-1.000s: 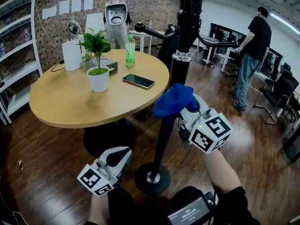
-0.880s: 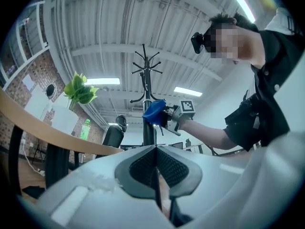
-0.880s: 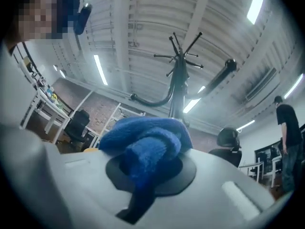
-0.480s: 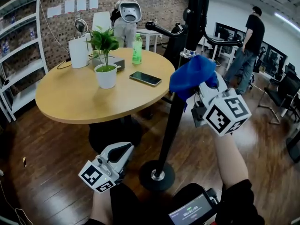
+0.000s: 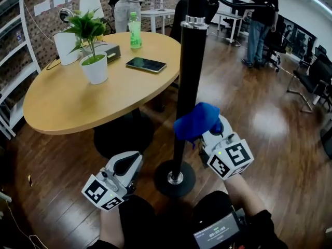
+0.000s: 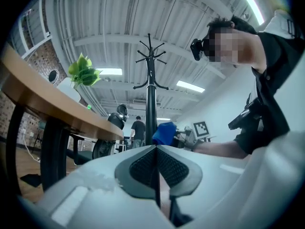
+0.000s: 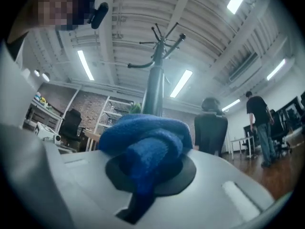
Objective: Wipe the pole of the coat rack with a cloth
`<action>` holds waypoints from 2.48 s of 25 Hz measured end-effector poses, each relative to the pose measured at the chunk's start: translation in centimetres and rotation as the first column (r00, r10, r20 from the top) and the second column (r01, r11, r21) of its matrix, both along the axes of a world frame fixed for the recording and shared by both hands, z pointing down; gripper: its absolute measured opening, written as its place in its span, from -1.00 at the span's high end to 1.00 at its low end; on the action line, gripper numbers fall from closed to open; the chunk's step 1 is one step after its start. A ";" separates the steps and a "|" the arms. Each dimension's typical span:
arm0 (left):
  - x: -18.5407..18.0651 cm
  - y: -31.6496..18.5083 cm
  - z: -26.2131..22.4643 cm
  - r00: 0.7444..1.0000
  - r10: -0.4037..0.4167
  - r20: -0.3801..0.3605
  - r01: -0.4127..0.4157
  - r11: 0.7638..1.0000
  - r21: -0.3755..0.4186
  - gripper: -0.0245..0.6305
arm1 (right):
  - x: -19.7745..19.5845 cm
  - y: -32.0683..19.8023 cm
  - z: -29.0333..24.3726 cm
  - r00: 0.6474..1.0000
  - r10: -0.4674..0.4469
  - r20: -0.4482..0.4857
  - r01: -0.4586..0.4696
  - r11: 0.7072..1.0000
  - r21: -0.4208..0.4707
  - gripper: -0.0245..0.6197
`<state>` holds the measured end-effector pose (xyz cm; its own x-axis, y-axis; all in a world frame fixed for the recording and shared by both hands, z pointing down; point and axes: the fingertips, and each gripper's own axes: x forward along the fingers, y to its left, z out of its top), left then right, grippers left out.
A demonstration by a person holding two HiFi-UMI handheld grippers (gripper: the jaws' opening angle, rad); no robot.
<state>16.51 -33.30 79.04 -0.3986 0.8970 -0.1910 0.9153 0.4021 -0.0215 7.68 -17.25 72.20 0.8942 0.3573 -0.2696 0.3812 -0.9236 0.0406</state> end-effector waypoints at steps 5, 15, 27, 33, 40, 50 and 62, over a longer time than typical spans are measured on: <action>0.0 1.1 3.0 1.000 0.004 0.012 -0.005 0.998 0.060 0.95 | 0.4 0.8 15.6 0.990 -0.001 0.141 -0.031 0.974 0.225 0.86; 1.4 0.0 8.2 0.999 -0.051 0.019 0.047 0.984 0.171 0.95 | 1.8 3.5 44.7 0.824 -0.051 0.564 -0.235 0.876 0.421 0.86; 3.6 -0.9 11.4 0.996 -0.091 -0.003 0.089 0.960 0.264 0.95 | 2.6 3.7 54.6 0.771 -0.168 0.614 -0.290 0.766 0.574 0.86; 2.4 0.0 10.3 0.998 -0.060 0.014 0.055 0.971 0.232 0.95 | 4.1 5.6 40.0 0.913 -0.091 0.398 -0.154 0.825 0.543 0.86; 0.8 1.2 5.2 1.000 -0.024 0.006 0.023 0.994 0.104 0.95 | 3.3 6.2 14.2 0.992 -0.038 0.121 -0.001 0.953 0.304 0.86; -2.0 -0.6 -1.3 0.998 0.005 -0.069 -0.007 0.999 -0.032 0.95 | 0.1 2.7 -15.1 0.989 0.000 -0.149 -0.015 0.994 -0.104 0.86; -2.8 -0.5 -3.1 0.997 0.025 -0.073 -0.031 0.996 -0.082 0.95 | 3.6 -4.6 -17.0 0.997 -0.073 0.015 0.073 0.920 -0.385 0.86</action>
